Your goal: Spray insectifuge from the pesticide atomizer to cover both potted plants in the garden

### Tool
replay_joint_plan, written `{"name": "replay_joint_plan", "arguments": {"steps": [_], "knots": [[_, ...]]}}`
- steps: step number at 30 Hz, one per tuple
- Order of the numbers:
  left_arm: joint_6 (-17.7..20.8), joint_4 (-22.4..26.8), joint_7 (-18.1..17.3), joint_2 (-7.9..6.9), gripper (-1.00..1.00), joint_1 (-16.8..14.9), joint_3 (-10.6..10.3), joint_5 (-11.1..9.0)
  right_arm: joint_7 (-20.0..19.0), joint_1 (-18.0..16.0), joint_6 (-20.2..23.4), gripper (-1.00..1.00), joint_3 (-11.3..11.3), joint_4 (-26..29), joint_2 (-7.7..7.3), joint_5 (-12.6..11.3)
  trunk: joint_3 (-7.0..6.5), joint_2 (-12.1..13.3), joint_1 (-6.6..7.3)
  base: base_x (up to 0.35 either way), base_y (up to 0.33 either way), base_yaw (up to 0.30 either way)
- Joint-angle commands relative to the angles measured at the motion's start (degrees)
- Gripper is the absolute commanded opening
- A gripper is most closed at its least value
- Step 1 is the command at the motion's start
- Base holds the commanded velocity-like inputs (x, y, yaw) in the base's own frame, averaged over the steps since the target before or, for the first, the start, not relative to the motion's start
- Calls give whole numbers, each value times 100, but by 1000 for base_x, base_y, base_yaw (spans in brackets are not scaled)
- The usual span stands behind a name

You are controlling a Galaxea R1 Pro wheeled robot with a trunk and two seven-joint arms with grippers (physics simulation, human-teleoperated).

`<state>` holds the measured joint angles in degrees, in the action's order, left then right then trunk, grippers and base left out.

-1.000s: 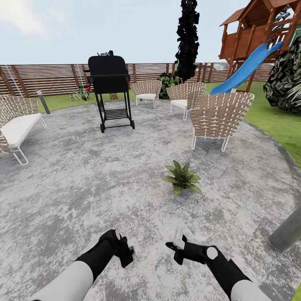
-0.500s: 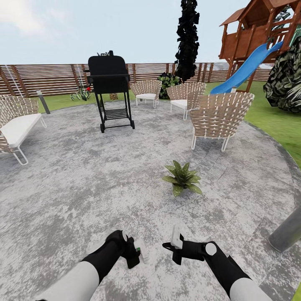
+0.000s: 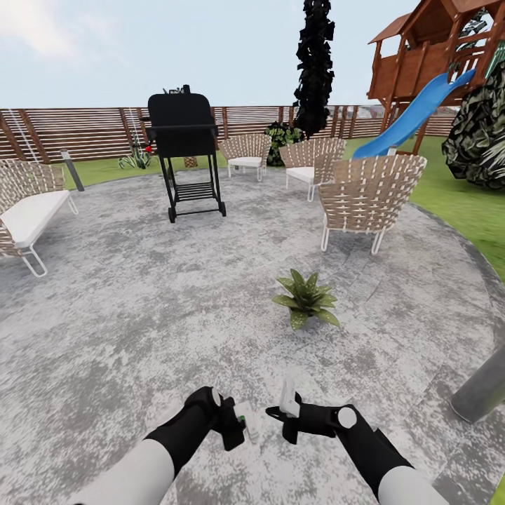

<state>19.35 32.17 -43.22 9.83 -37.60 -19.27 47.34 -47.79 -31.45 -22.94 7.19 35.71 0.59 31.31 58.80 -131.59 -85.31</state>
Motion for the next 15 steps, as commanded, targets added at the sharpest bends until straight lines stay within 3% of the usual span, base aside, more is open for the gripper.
{"name": "replay_joint_plan", "arguments": {"steps": [1,15], "knots": [[31,14,-32,-4,-100,-2,-12,31,-2,-2,-26,-100,-7,6,19,46,5,-2,1,0,0,0],[10,89,-46,-28,-100,-10,-25,42,-12,-32,438,-100,-12,129,55,25,5,-2,1,0,0,0]]}}
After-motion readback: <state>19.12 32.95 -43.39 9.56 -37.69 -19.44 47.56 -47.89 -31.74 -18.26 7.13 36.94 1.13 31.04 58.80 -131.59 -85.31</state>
